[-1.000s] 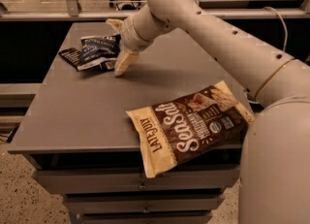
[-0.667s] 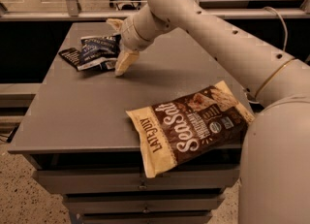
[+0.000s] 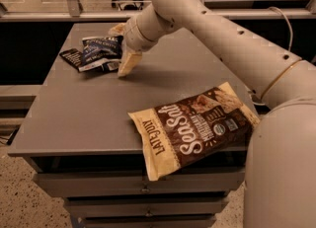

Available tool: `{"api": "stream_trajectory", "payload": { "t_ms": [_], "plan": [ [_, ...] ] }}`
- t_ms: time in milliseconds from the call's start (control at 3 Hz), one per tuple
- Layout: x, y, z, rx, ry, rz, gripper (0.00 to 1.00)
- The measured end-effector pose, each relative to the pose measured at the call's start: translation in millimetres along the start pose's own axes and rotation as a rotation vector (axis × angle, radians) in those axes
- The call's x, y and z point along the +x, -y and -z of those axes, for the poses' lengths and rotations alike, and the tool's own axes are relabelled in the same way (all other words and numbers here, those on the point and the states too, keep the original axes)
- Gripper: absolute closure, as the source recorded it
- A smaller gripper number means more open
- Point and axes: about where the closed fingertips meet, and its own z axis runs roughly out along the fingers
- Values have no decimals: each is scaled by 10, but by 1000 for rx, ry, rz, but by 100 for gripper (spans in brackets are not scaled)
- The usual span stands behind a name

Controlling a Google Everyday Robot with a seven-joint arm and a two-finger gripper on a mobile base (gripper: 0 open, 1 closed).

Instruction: Move blue chip bag near rxbar chocolate

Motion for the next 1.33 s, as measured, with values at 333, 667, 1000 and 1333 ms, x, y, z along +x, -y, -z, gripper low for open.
{"api": "stream_trajectory", "payload": {
  "t_ms": [333,667,1000,1333],
  "plan": [
    [-4,5,6,0,0,0,46],
    [224,-69,475,5,11,-117,37],
    [766,-168,1541,36,13,-370,16],
    [1227,-346,2328,36,8,-557,0]
  ]
}}
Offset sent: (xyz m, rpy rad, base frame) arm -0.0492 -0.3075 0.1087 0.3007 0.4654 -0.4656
